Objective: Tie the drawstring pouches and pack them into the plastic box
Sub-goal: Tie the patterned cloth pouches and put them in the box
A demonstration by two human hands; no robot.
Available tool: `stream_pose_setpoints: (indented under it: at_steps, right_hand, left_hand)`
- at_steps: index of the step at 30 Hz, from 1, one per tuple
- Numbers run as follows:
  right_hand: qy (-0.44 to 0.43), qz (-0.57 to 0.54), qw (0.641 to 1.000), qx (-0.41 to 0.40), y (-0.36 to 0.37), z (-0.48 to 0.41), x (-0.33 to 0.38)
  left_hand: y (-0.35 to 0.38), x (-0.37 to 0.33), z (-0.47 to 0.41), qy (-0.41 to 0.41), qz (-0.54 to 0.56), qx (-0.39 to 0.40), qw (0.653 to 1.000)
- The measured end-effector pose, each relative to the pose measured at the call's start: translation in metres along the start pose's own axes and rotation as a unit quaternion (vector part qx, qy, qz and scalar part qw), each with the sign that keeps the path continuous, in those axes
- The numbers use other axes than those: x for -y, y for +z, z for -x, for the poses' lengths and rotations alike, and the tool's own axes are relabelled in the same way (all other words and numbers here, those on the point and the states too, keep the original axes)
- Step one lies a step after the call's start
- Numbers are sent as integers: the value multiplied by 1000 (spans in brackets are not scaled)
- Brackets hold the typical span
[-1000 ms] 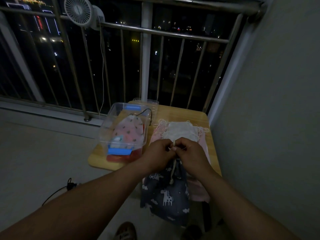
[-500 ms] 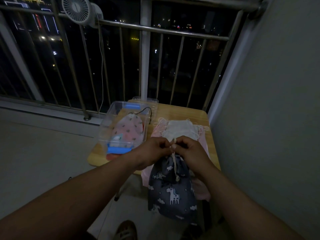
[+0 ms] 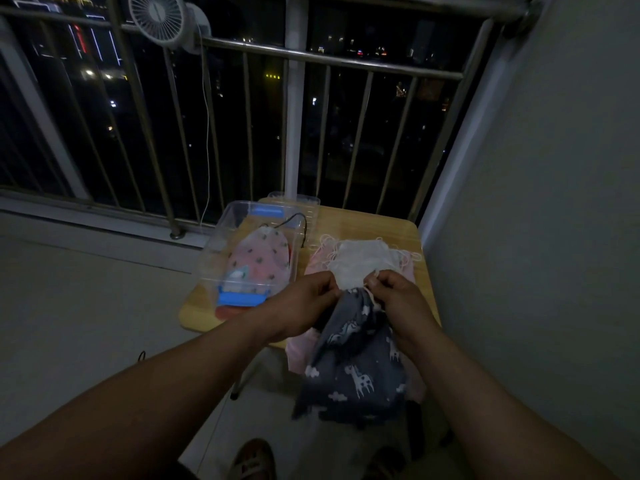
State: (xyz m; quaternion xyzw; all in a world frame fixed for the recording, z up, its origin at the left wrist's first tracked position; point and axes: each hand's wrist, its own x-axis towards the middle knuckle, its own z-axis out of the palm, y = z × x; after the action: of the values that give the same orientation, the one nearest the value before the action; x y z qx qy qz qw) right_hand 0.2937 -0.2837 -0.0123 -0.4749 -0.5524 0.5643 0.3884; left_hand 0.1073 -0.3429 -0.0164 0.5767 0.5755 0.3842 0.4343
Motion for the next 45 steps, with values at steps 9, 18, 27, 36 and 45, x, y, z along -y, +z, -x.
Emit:
stream_pose_setpoints:
  at_steps: [9,18,27,36,45]
  right_hand:
    - [-32,94,994,-38,2,-15,4]
    - [37,46,998,38,3,-3,19]
    - [40,10,999,10,15,-16,24]
    - [35,55,994,84,100,-74,56]
    - [-71,218,973,4,155,-140,55]
  left_hand:
    - [11,-9,-2,-115,191,-18,975]
    - [4,-7,-3,-18,68,-135,988]
    - [-27,-18,4,-11,188,-82,979]
    - [-122,-2,-11,3,49,-295,954]
    - [-179,15,-54,-43,-141,-337,930]
